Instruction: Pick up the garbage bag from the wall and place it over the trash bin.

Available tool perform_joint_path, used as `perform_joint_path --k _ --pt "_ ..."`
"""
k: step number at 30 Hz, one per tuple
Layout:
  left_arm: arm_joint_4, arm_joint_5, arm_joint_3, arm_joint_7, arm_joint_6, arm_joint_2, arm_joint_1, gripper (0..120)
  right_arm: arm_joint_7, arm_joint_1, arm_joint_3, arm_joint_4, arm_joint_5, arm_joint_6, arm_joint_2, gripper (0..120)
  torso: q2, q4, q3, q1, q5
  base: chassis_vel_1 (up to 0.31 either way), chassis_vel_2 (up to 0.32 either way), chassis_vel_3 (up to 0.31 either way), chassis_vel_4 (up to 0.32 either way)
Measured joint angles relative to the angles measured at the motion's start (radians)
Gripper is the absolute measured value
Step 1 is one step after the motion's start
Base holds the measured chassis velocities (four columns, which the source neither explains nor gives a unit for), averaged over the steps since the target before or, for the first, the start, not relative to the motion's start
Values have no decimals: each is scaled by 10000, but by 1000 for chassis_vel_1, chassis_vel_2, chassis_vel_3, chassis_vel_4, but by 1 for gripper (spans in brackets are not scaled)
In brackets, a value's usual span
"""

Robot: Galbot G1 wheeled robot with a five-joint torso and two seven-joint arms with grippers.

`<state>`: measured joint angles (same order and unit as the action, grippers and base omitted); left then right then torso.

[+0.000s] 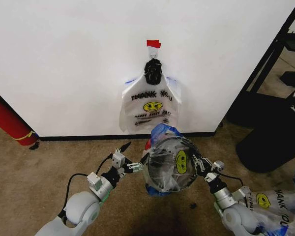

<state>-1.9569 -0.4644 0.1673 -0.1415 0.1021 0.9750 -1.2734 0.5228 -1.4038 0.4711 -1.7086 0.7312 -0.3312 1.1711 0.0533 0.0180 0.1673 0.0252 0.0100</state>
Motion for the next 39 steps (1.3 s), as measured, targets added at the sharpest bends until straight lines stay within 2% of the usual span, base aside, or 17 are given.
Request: perform_joint_path --k 19,26,31,36,39 --pt "732 403 43 275 -194 -177 393 100 1748 186 773 800 -1018 -1037 -153 0 0 1 0 0 0 0 0 0 0" --pt "985 790 -58 133 -306 -155 351 100 2718 268 882 981 -412 -1136 -156 0 0 0 0 0 0 0 0 0 0" --pt "1043 712 -71 -343 64 -100 346 100 3478 262 831 1033 254 -928 -156 0 0 0 0 0 0 0 0 0 0" --pt "1030 687 -24 17 303 -40 325 100 2381 199 589 1031 215 -593 -102 0 0 1 0 0 0 0 0 0 0" --pt "951 1212 82 1033 176 -3 139 100 -322 -13 91 636 26 8 -3 0 0 1 0 0 1 0 0 0 0"
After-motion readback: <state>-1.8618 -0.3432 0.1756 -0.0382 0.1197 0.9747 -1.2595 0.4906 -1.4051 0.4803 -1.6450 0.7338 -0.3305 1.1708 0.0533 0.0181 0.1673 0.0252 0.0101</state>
